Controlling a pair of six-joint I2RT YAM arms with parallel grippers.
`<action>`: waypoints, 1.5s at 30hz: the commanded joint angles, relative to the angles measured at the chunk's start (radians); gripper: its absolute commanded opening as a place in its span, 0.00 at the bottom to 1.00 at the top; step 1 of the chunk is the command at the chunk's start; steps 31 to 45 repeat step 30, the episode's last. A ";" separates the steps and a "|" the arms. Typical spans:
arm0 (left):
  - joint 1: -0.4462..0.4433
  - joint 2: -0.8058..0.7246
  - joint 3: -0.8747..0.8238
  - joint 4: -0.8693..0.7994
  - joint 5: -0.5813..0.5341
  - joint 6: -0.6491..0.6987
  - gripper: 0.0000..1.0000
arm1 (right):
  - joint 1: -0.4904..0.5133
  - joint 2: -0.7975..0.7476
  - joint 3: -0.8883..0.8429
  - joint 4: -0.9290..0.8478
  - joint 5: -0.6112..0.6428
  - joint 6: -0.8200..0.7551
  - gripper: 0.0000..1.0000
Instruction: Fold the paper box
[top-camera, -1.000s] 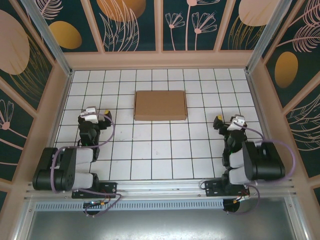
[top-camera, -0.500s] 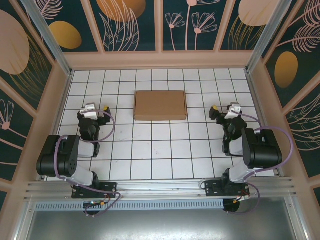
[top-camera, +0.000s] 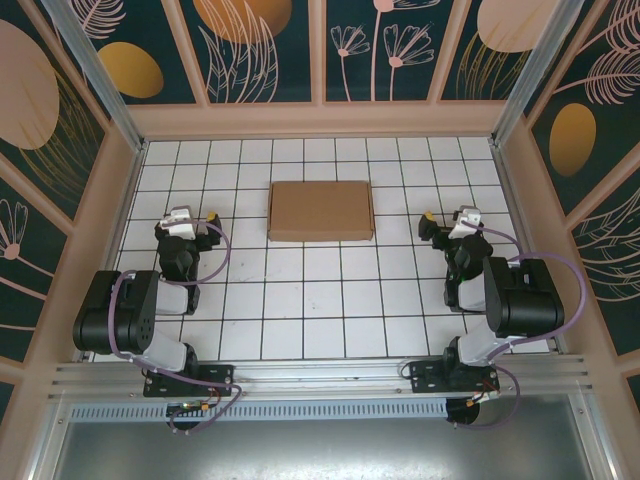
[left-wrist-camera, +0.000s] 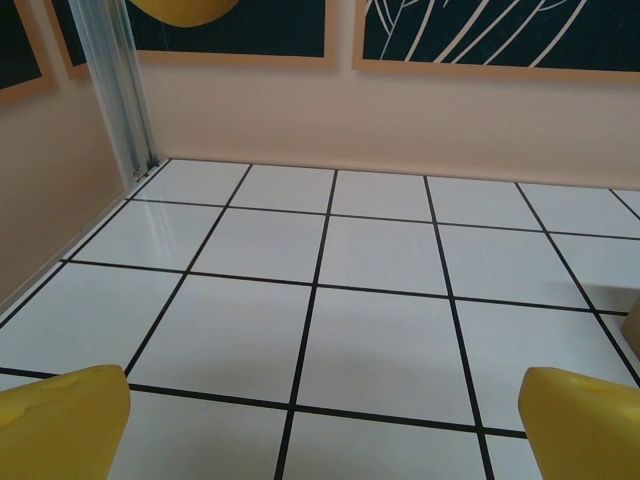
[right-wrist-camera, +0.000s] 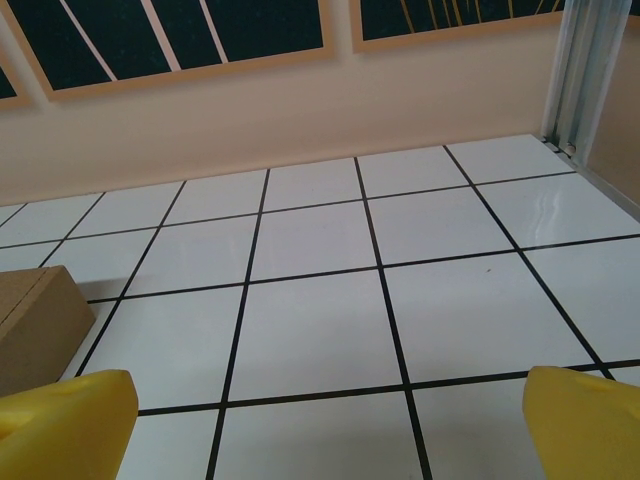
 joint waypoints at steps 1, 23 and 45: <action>0.004 -0.007 -0.004 0.036 0.001 -0.008 0.99 | 0.005 -0.009 -0.003 0.016 0.020 -0.008 0.99; 0.005 -0.005 -0.002 0.033 0.001 -0.008 0.99 | -0.003 -0.008 0.000 0.010 -0.003 -0.008 0.99; 0.005 -0.007 -0.002 0.034 0.002 -0.009 0.99 | -0.007 -0.008 -0.001 0.010 -0.014 -0.005 0.99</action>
